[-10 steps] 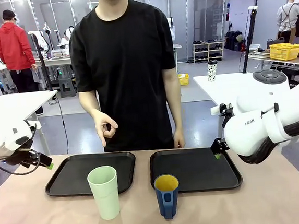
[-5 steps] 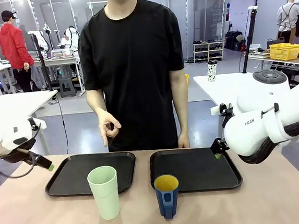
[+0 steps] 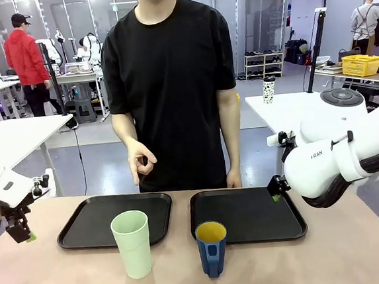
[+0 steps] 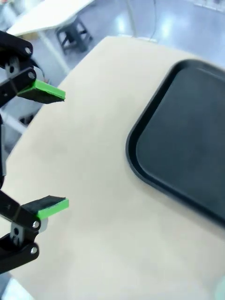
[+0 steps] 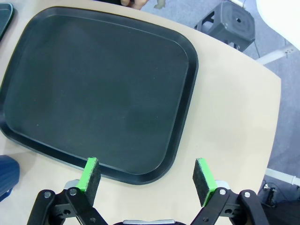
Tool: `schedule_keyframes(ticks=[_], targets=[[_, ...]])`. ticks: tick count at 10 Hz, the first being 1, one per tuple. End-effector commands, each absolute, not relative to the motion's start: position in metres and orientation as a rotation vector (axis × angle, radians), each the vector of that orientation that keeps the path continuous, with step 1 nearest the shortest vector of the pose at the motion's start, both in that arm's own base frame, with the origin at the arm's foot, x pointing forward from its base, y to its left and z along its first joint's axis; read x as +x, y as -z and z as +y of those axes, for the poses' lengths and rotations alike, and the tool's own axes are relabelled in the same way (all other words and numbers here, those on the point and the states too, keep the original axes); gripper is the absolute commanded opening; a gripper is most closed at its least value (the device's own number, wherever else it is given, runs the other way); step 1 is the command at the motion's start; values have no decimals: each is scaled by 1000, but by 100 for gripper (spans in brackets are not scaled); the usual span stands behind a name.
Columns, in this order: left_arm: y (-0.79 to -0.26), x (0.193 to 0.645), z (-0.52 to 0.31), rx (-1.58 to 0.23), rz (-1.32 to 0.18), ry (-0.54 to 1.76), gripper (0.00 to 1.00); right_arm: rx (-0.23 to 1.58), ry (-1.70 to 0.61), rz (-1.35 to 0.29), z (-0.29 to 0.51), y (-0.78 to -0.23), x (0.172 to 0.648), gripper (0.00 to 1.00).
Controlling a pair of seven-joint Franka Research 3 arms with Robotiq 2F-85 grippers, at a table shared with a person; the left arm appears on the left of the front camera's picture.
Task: Sort and store the cups by type.
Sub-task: Pick up the Reusable plastic cup.
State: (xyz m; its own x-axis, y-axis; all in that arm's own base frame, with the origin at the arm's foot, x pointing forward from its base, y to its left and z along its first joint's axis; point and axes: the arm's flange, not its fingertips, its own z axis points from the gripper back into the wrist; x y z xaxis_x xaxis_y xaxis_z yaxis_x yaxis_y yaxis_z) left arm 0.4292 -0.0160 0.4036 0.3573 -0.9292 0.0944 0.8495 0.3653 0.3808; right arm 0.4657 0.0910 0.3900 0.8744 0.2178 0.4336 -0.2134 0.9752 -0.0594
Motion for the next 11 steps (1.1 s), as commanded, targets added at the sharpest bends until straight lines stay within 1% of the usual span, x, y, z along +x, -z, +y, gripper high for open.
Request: schedule_keyframes(ticks=[1,3,5,7,8,11], targets=[[-396,414,-11,405,-330,1365,100,-11,-236,-458,91,-391,464,100],[-388,404,-14,267,-244,1511,100,-11,-236,-458,91,-391,464,100],[-381,400,-16,156,-125,1548,100,-11,-236,-458,91,-391,464,100],[-378,403,-16,165,-93,1511,100,-11,-236,-458,91,-391,464,100],[-377,415,-25,186,-149,1544,100,-11,-236,-458,91,-391,464,100],[-377,415,-25,186,-149,1544,100,-11,-236,-458,91,-391,464,100]])
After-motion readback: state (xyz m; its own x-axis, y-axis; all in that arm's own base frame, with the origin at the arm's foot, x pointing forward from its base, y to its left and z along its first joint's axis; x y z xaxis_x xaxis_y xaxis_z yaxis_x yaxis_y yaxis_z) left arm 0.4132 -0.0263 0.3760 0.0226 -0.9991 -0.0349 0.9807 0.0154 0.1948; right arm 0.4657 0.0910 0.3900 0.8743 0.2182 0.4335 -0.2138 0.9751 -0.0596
